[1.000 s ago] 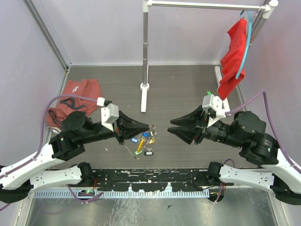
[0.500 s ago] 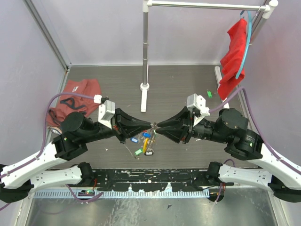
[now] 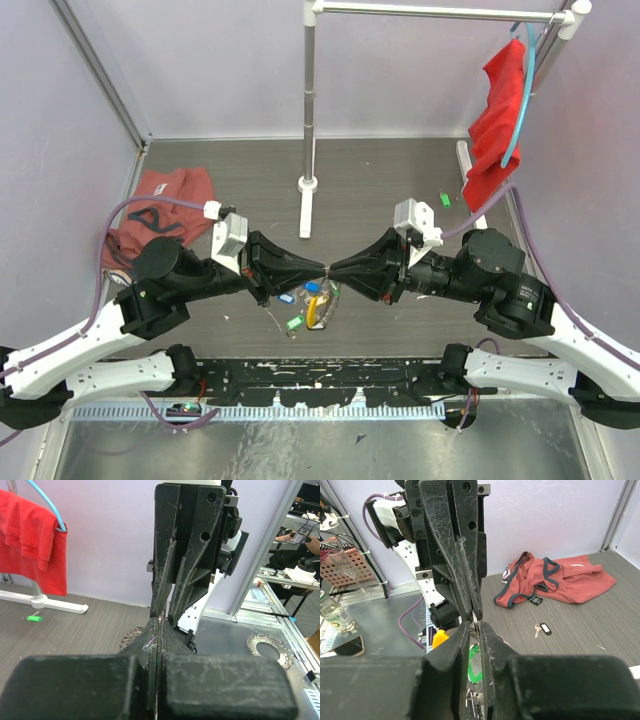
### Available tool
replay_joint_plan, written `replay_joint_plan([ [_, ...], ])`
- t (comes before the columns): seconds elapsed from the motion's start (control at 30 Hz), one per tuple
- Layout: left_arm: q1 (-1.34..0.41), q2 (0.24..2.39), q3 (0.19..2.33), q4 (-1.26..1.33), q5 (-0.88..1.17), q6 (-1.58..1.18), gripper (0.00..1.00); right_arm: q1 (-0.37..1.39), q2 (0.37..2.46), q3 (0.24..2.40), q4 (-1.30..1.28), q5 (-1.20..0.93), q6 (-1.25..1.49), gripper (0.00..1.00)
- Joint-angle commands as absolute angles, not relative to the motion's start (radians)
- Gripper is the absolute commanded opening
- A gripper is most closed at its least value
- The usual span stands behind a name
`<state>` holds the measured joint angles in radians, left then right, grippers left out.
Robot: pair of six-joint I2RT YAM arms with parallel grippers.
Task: Put the keys on the keyring
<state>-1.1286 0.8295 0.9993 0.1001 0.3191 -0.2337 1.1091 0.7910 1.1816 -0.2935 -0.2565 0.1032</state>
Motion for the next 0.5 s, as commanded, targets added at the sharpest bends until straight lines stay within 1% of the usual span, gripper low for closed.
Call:
replay_joint_plan([
  [0.0, -1.129, 0.828, 0.999, 0.153, 0.334, -0.239, 0.0, 1.113, 0.799, 1.19, -0.225, -0.278, 0.096, 0.19],
  [0.17, -1.129, 0.828, 0.999, 0.152, 0.334, -0.238, 0.0, 1.112, 0.806, 1.19, -0.231, -0.281, 0.098, 0.14],
  [0.33, -1.129, 0.83, 0.997, 0.151, 0.333, -0.238, 0.0, 1.112, 0.811, 1.203, -0.241, -0.283, 0.096, 0.01],
  [0.47, -1.129, 0.829, 0.993, 0.14, 0.321, -0.238, 0.01, 1.112, 0.821, 1.251, -0.322, -0.268, 0.075, 0.01],
])
